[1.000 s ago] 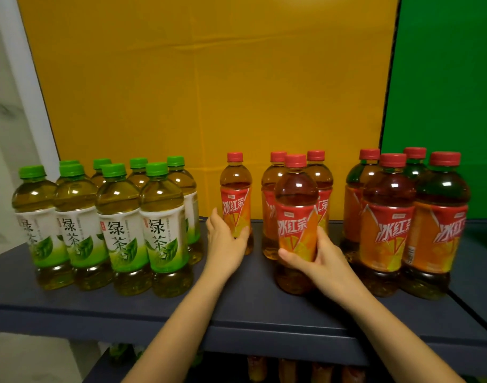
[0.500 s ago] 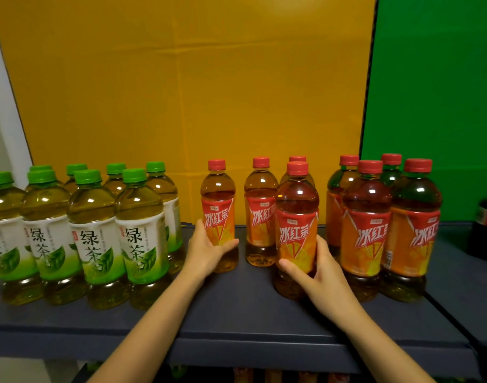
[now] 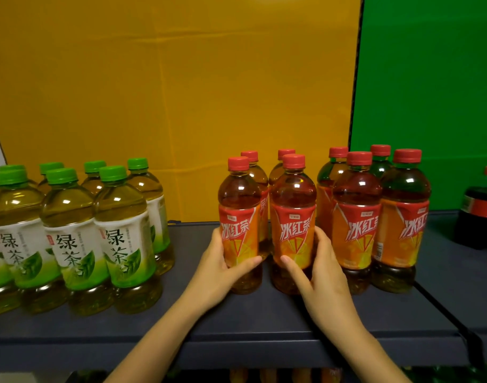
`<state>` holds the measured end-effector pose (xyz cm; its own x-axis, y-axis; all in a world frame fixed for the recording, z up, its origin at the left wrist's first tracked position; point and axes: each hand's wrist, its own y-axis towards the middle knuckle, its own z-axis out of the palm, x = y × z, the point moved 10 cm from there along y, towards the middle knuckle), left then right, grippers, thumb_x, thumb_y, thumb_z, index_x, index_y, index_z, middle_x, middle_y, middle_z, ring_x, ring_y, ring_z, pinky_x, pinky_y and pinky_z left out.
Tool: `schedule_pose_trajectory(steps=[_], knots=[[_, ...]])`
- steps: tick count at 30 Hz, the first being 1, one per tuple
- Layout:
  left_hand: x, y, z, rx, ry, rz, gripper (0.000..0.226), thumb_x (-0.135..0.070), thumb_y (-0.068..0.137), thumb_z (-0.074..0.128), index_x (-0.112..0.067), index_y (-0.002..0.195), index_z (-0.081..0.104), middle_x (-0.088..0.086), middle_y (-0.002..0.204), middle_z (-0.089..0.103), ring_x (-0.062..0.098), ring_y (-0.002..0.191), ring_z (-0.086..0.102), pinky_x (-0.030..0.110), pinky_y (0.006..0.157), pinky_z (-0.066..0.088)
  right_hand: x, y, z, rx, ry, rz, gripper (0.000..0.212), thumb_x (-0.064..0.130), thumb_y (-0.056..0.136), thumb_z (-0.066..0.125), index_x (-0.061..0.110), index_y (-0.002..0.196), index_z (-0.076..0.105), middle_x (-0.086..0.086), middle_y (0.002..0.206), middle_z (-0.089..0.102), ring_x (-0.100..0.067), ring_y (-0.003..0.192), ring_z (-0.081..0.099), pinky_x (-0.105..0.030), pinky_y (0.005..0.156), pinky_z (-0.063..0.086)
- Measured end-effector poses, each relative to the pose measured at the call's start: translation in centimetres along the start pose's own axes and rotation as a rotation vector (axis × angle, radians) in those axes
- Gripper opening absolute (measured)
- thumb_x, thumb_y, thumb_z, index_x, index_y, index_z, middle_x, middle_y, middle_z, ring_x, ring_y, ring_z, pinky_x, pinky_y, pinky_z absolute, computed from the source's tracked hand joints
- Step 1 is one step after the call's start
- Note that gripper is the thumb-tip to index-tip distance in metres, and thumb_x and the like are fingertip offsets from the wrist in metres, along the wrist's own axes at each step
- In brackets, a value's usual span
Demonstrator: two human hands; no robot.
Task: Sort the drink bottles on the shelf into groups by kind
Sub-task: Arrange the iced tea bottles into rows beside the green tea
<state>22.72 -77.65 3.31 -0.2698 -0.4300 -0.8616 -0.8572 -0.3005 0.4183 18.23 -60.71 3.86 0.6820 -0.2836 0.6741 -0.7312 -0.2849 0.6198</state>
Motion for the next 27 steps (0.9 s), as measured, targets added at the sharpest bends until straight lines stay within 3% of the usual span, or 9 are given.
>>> schedule_pose_trajectory(steps=[3, 7, 10, 14, 18, 23, 25, 27], knots=[[-0.3, -0.1, 1.3, 0.002, 0.001, 0.029, 0.055, -0.024, 0.075, 0.073, -0.043, 0.111, 0.036, -0.02, 0.117, 0.054, -0.015, 0.103, 0.053, 0.006, 0.077, 0.046, 0.2, -0.2, -0.2, -0.028, -0.046, -0.016, 0.076, 0.05, 0.079, 0.051, 0.022, 0.142, 0.019, 0.008, 0.131, 0.043, -0.003, 0.117, 0.041, -0.021, 0.096, 0.039], [-0.3, 0.0, 1.9, 0.005, -0.004, 0.03, 0.053, -0.027, 0.076, 0.071, -0.044, 0.11, 0.035, -0.02, 0.118, 0.052, -0.015, 0.105, 0.052, 0.007, 0.078, 0.047, 0.7, -0.4, -0.5, -0.068, -0.112, -0.036, 0.072, 0.045, 0.083, 0.051, 0.02, 0.143, 0.019, 0.002, 0.136, 0.041, -0.006, 0.119, 0.041, -0.021, 0.094, 0.036], [0.0, 0.1, 1.9, -0.01, 0.034, 0.029, 0.061, -0.033, 0.074, 0.071, -0.037, 0.121, 0.032, -0.011, 0.126, 0.048, -0.003, 0.115, 0.05, 0.015, 0.087, 0.046, 1.4, -0.7, -0.9, -0.12, -0.216, -0.089, 0.071, 0.046, 0.084, 0.047, 0.014, 0.143, 0.023, -0.003, 0.135, 0.037, -0.017, 0.121, 0.047, -0.026, 0.089, 0.043], [0.1, 0.1, 1.6, -0.037, 0.083, 0.037, 0.073, -0.037, 0.07, 0.073, -0.025, 0.13, 0.032, -0.006, 0.129, 0.047, 0.003, 0.118, 0.048, 0.019, 0.091, 0.044, 1.4, -0.8, -1.1, -0.144, -0.241, -0.088, 0.075, 0.045, 0.084, 0.049, 0.014, 0.145, 0.018, -0.004, 0.138, 0.035, -0.016, 0.125, 0.042, -0.022, 0.09, 0.037], [-0.3, 0.0, 1.3, -0.062, 0.144, 0.061, 0.074, -0.037, 0.07, 0.073, -0.028, 0.13, 0.031, -0.007, 0.129, 0.048, 0.004, 0.117, 0.048, 0.027, 0.097, 0.045, 1.3, -0.5, -1.2, -0.145, -0.237, -0.063, 0.076, 0.048, 0.083, 0.051, 0.017, 0.144, 0.018, 0.002, 0.135, 0.038, -0.012, 0.126, 0.041, -0.019, 0.09, 0.034], [-1.7, -1.0, 0.0, -0.105, 0.205, 0.101, 0.096, -0.051, 0.063, 0.067, -0.03, 0.141, 0.016, -0.014, 0.136, 0.033, 0.003, 0.121, 0.041, 0.026, 0.098, 0.039, 1.4, -1.1, -1.6, -0.107, -0.234, -0.057, 0.073, 0.041, 0.086, 0.055, 0.022, 0.145, 0.017, 0.009, 0.139, 0.036, -0.006, 0.128, 0.037, -0.02, 0.098, 0.035], [-3.2, -2.0, -1.5, -0.188, 0.351, 0.163, 0.092, -0.052, 0.065, 0.064, -0.025, 0.141, 0.021, -0.014, 0.132, 0.03, 0.006, 0.123, 0.037, 0.029, 0.1, 0.035, 1.9, -1.7, -2.5, -0.082, -0.251, -0.118, 0.065, 0.036, 0.087, 0.057, 0.023, 0.142, 0.026, 0.011, 0.136, 0.038, -0.003, 0.125, 0.04, -0.018, 0.096, 0.036], [-5.5, -3.3, -2.5, -0.285, 0.531, 0.281, 0.078, -0.045, 0.07, 0.063, -0.015, 0.135, 0.033, -0.002, 0.13, 0.038, 0.014, 0.12, 0.04, 0.033, 0.1, 0.037, 2.0, -2.3, -4.1, -0.053, -0.305, -0.162, 0.051, 0.032, 0.088, 0.057, 0.023, 0.134, 0.037, 0.012, 0.129, 0.043, -0.004, 0.118, 0.045, -0.014, 0.09, 0.037]])
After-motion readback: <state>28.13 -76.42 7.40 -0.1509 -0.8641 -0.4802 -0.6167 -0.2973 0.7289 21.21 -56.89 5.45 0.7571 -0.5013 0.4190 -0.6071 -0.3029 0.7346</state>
